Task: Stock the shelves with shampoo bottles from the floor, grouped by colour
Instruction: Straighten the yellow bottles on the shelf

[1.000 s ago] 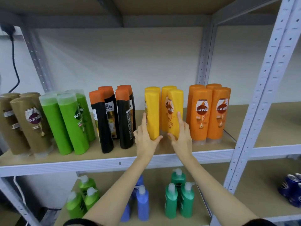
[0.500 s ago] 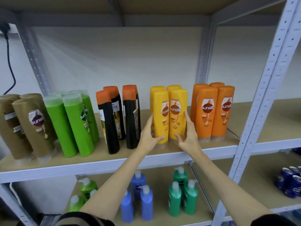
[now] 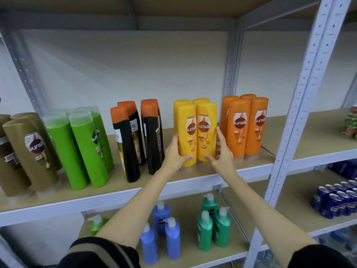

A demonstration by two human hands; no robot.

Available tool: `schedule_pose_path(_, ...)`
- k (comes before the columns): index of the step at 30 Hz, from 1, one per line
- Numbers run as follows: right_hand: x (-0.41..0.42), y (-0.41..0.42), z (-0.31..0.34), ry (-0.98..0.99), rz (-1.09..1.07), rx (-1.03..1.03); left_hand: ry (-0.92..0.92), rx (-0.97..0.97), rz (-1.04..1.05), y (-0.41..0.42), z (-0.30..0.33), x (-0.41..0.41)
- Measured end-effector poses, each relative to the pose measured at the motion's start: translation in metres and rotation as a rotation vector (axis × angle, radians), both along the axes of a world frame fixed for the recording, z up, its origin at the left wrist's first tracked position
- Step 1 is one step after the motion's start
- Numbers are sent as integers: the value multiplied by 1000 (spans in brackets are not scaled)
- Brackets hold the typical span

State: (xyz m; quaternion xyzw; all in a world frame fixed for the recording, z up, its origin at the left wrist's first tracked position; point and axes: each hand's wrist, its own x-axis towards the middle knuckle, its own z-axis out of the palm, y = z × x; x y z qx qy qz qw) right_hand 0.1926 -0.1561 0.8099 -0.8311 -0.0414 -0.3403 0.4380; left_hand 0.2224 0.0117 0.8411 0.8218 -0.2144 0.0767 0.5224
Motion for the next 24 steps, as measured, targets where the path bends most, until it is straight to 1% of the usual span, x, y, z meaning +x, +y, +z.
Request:
schedule_pose_path(3, -4, 0, 2, 6, 28, -1, 23, -2, -19, 3, 1, 2)
schedule_pose_path(5, -7, 2, 0, -6, 19, -42, 24, -4, -30, 5, 2, 2)
schedule_pose_path(8, -9, 10, -2, -28, -87, -179, -32, -31, -40, 6, 2, -2)
schedule_pose_path(10, -7, 16, 4, -18, -121, -203, -62, -49, -37, 5, 0, -5)
schedule_pose_path(16, 3, 13, 12, 28, -55, -68, -17, -20, -26, 7, -1, 2)
schedule_pose_path(21, 6, 1, 12, 44, 112, -37, -10, -13, -33, 10, 0, 4)
schedule_pose_path(24, 5, -3, 12, 63, 154, -44, -5, -11, -47, 11, 1, 6)
